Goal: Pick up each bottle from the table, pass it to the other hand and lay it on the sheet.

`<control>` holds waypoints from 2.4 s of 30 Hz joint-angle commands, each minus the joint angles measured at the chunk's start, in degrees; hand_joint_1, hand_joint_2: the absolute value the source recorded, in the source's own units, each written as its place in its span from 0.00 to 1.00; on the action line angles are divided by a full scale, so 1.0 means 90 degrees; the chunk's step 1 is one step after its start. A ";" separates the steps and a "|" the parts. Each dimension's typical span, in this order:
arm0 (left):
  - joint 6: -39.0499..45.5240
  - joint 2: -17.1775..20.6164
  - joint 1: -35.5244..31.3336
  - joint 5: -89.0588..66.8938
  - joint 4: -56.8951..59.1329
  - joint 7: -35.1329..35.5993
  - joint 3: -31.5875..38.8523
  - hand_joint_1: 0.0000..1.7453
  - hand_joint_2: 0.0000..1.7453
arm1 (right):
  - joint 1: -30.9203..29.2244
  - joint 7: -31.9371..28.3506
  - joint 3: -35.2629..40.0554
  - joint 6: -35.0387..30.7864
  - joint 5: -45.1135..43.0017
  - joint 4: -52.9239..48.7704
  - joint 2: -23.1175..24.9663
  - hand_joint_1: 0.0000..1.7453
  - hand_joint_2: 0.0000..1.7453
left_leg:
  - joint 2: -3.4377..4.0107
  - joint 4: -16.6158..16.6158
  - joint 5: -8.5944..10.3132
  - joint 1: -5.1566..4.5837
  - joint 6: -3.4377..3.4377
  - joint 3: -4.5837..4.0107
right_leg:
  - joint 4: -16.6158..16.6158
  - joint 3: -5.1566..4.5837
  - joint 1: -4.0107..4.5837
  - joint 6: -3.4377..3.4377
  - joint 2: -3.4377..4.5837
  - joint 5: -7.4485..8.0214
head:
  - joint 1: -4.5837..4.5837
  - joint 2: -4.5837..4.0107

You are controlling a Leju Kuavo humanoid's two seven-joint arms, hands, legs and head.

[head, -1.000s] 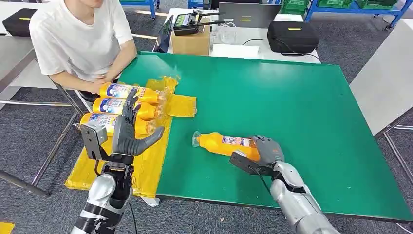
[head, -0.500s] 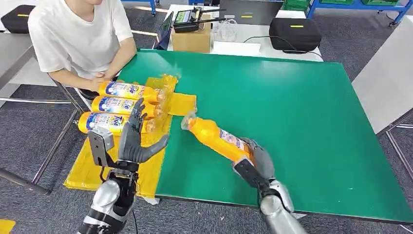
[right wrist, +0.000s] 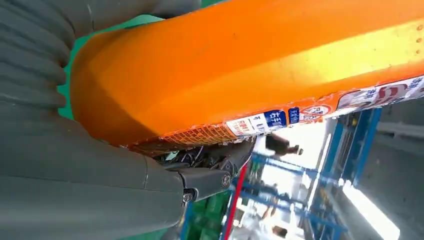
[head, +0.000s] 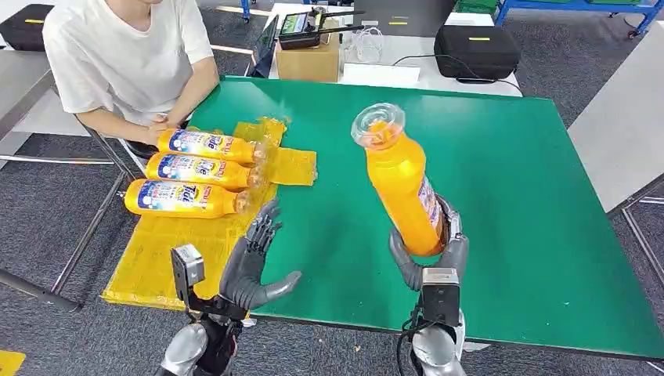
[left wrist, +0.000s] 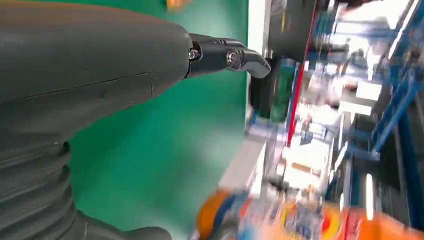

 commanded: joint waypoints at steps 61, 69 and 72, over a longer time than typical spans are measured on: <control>-0.1546 -0.0094 -0.0763 0.2955 0.0013 -0.0166 -0.0479 1.00 1.00 | -0.1007 -0.0335 0.2103 0.1465 -0.0046 0.1823 0.0061 0.00 0.00 | -0.0015 -0.0009 0.0000 0.0002 0.0017 -0.0003 | -0.0010 -0.0002 0.0008 -0.0026 -0.0012 -0.0002 | -0.0002 0.0000; -0.1582 -0.0040 -0.0781 0.2832 -0.0043 -0.0199 -0.0440 1.00 1.00 | -0.0916 -0.0413 0.2061 0.1445 -0.0082 0.1586 0.0031 0.00 0.00 | -0.0013 -0.0008 0.0001 0.0001 0.0013 -0.0007 | -0.0008 -0.0006 0.0005 -0.0021 -0.0011 -0.0001 | 0.0000 0.0000; -0.1403 0.0084 -0.0820 0.2453 -0.0060 -0.0326 -0.0202 1.00 1.00 | -0.0666 -0.0425 0.1819 0.1297 -0.0095 0.1150 -0.0010 0.00 0.00 | -0.0015 -0.0008 0.0002 -0.0001 0.0012 -0.0009 | -0.0005 -0.0010 0.0003 -0.0021 -0.0013 -0.0003 | 0.0000 0.0000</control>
